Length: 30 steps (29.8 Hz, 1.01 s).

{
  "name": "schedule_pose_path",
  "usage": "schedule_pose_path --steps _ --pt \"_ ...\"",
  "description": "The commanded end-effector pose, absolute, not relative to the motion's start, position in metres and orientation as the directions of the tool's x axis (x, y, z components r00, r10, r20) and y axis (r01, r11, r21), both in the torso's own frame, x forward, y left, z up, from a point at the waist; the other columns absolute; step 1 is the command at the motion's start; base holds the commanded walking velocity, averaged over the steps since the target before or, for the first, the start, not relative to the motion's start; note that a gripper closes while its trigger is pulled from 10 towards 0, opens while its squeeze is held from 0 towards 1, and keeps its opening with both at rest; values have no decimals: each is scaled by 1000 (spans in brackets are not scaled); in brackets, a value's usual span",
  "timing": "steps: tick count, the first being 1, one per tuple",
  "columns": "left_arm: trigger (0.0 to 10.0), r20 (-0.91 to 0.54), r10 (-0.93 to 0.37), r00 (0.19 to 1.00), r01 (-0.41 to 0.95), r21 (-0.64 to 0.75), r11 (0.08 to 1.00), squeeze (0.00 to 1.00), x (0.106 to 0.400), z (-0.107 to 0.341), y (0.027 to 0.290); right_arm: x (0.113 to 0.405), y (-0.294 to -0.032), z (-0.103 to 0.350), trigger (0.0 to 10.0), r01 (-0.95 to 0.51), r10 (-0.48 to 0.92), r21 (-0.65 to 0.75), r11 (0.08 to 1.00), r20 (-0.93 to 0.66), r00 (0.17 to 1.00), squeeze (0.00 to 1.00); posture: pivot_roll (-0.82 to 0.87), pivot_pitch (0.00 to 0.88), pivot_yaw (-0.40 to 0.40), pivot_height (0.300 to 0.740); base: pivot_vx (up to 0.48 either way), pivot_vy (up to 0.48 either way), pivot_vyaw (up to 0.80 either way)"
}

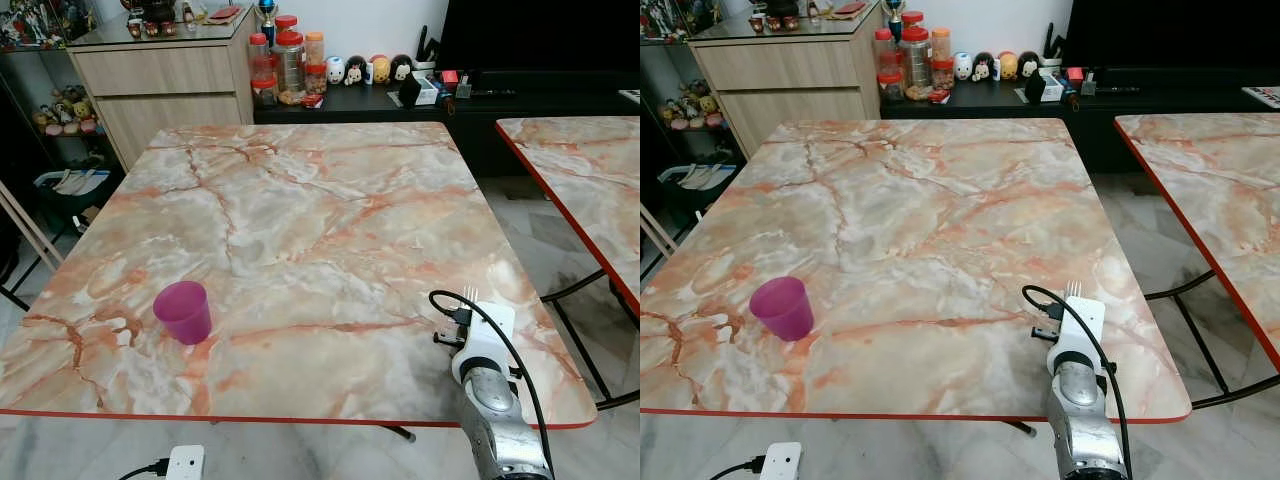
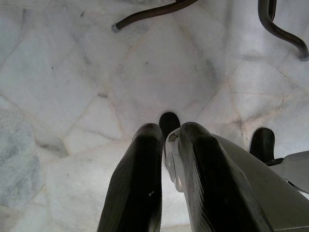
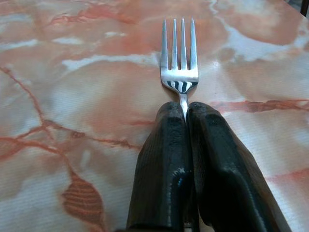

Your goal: Setting the table

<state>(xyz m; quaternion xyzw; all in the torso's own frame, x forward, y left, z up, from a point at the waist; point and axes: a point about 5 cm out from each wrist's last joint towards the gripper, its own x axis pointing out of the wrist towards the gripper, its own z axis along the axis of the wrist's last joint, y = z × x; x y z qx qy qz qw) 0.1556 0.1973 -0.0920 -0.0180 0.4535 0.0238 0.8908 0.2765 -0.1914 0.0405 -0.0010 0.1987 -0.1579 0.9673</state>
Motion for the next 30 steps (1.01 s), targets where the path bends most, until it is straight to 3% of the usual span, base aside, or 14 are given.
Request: schedule_pose_path --steps 1,3,5,6,14,30 --pt "10000 -822 34 568 -63 -2 998 0 153 -93 200 275 -196 35 0 325 -322 -63 943 -405 855 0 -47 0 23 740 0 0 0" --pt "10000 -822 35 569 -62 -1 998 0 153 -93 200 276 -195 37 0 324 -317 -50 945 -392 864 0 -47 0 22 740 0 0 0" --pt "10000 -821 36 570 -63 0 998 0 153 -93 200 278 -192 42 3882 314 -300 -21 949 -357 885 0 -47 0 23 740 0 0 0" --pt "10000 -818 40 573 -64 4 998 0 154 -93 201 283 -189 52 10000 306 -286 26 952 -291 913 0 -46 0 22 740 0 0 0" --pt "10000 -810 45 584 -63 10 998 0 157 -91 200 292 -180 76 10000 242 -235 40 969 -123 964 0 -47 0 21 740 0 0 0" --pt "10000 -796 57 602 -72 17 997 0 160 -90 201 290 -171 75 10000 194 -188 76 978 -79 979 0 -48 0 21 740 0 0 0"
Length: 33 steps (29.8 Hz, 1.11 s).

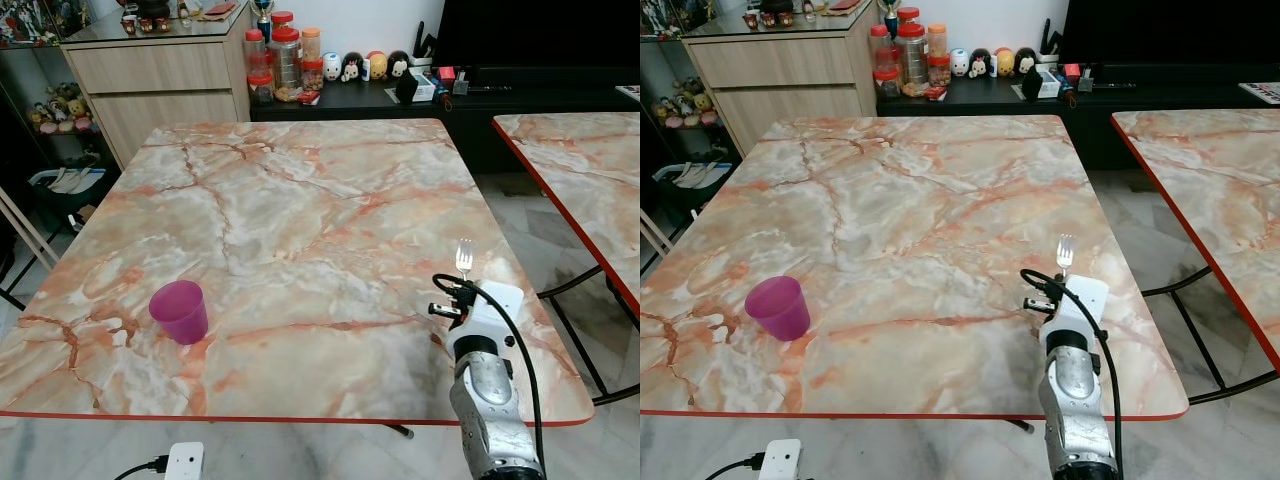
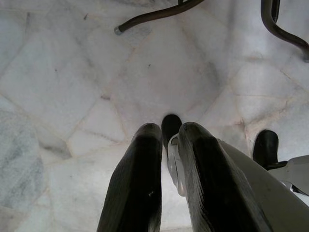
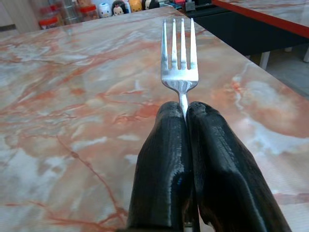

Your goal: Setting the table

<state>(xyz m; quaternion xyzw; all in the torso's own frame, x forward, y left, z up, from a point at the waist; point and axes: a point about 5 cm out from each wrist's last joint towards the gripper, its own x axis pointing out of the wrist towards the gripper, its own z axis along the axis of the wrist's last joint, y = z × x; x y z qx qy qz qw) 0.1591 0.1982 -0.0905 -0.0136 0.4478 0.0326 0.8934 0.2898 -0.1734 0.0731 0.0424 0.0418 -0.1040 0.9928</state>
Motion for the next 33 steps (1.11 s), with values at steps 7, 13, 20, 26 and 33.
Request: schedule_pose_path --steps 7,13,20,26,33 --pt "10000 -797 55 602 -51 31 998 0 161 -89 200 291 -170 75 10000 193 -187 73 979 -82 979 0 -44 0 20 740 0 0 0" --pt "10000 -800 53 597 -49 30 998 0 159 -90 199 291 -171 75 10000 197 -191 72 978 -81 978 0 -46 0 20 740 0 -275 0" --pt "10000 -802 53 595 -50 29 998 0 159 -90 199 291 -172 74 10000 199 -194 70 977 -83 978 0 -46 0 20 740 0 -318 0" --pt "10000 -802 52 595 -51 28 998 0 159 -90 199 292 -173 75 10000 200 -194 69 977 -83 977 0 -46 0 19 740 0 -318 0" --pt "10000 -802 50 595 -50 25 998 0 160 -90 198 292 -173 75 10000 200 -194 65 978 -85 977 0 -46 0 18 740 0 -303 0"
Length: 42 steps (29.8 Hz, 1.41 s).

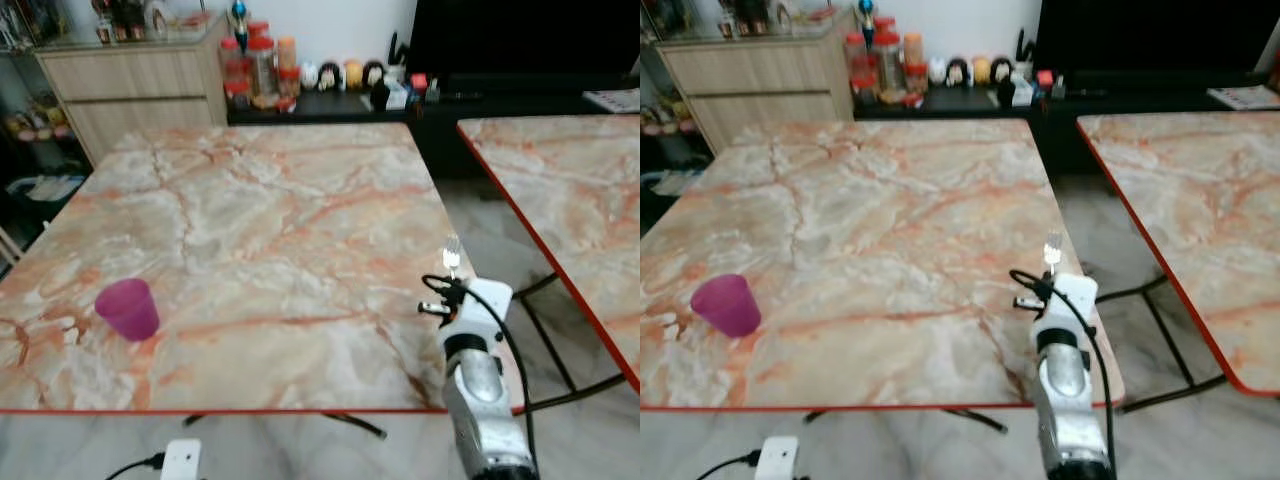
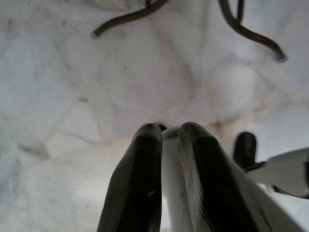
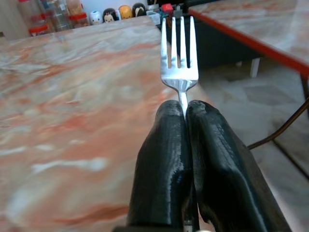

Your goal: Setting the table

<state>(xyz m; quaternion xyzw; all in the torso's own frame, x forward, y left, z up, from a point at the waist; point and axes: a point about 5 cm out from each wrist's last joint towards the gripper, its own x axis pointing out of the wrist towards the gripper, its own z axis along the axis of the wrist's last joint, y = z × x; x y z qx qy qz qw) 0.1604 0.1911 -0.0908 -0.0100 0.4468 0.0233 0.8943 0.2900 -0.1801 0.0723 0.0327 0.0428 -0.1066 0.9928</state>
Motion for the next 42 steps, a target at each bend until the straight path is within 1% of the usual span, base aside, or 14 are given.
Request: schedule_pose_path --steps 1,35,42 --pt "10000 -803 49 595 -48 25 999 0 160 -90 198 292 -174 75 10000 200 -194 65 978 -85 977 0 -47 0 18 740 0 -292 0" --pt "10000 -803 42 595 -41 22 999 0 159 -91 197 292 -173 74 10000 195 -189 65 979 -82 978 0 -50 0 21 740 0 -298 0" --pt "10000 -803 42 595 -40 22 999 0 159 -90 197 292 -173 81 10000 192 -190 46 980 -37 981 0 -51 0 22 740 0 -296 0"
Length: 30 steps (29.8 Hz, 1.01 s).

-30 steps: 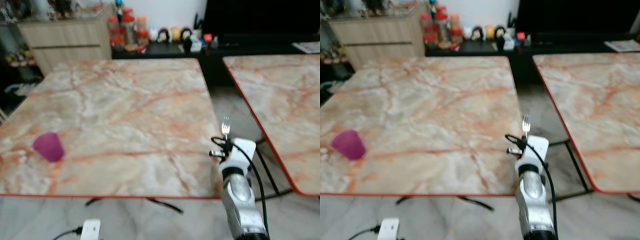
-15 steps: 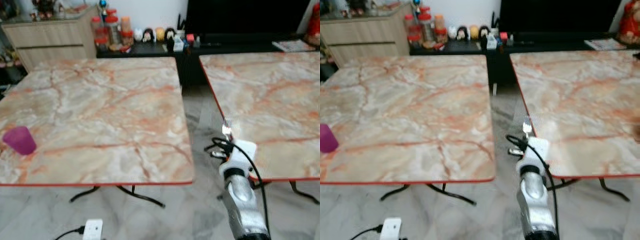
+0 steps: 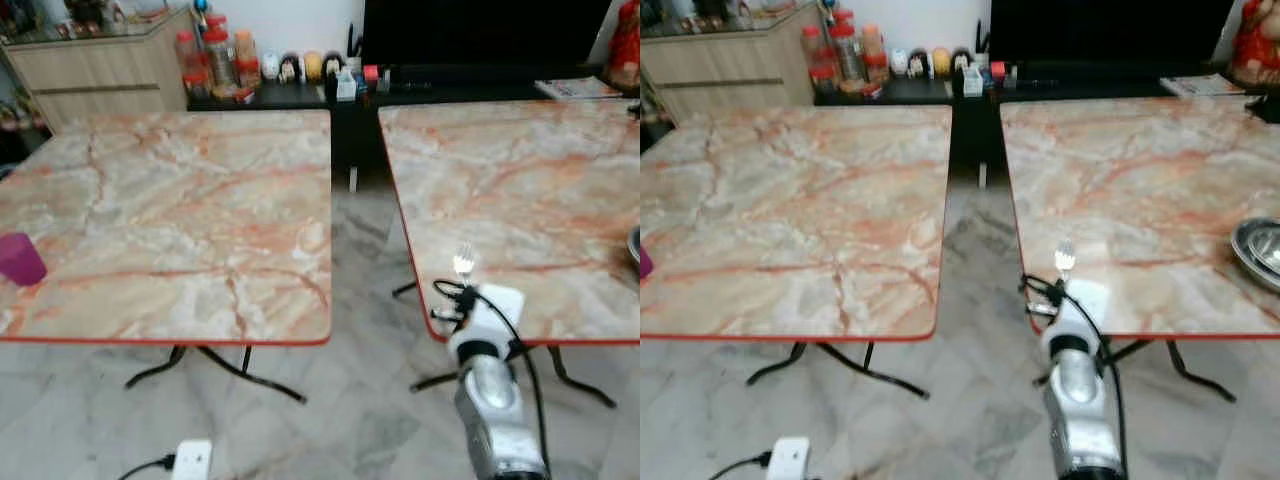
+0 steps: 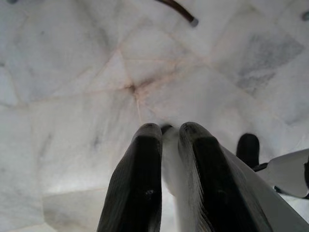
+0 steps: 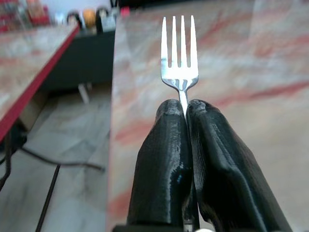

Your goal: Setting the table

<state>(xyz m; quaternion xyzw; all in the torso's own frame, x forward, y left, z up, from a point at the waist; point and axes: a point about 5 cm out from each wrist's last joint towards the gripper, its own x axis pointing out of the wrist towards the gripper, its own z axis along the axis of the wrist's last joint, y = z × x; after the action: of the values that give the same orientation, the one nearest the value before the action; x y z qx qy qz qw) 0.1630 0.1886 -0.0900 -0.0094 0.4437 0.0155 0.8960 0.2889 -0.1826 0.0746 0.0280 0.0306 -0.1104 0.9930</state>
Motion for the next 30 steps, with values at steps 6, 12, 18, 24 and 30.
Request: schedule_pose_path --steps 6,12,18,24,30 --pt "10000 -804 40 593 -36 23 999 0 159 -91 197 295 -166 104 10000 131 -129 -14 991 111 985 0 -53 0 24 740 0 -295 0" --pt "10000 -803 38 595 -35 21 999 0 160 -90 197 296 -161 113 10000 95 -82 -74 993 170 982 0 -53 0 24 740 0 -296 0" --pt "10000 -803 36 595 -31 21 999 0 160 -90 197 296 -160 113 10000 84 -69 -80 993 184 980 0 -57 0 25 740 0 -296 0" --pt "10000 -804 31 593 -22 23 999 0 160 -90 196 297 -163 115 10000 89 -71 -89 992 191 979 0 -63 0 30 740 0 -296 0" --pt "10000 -804 29 593 -17 24 1000 0 160 -90 197 296 -163 114 10000 92 -73 -96 991 188 980 0 -60 0 27 740 0 -292 0"
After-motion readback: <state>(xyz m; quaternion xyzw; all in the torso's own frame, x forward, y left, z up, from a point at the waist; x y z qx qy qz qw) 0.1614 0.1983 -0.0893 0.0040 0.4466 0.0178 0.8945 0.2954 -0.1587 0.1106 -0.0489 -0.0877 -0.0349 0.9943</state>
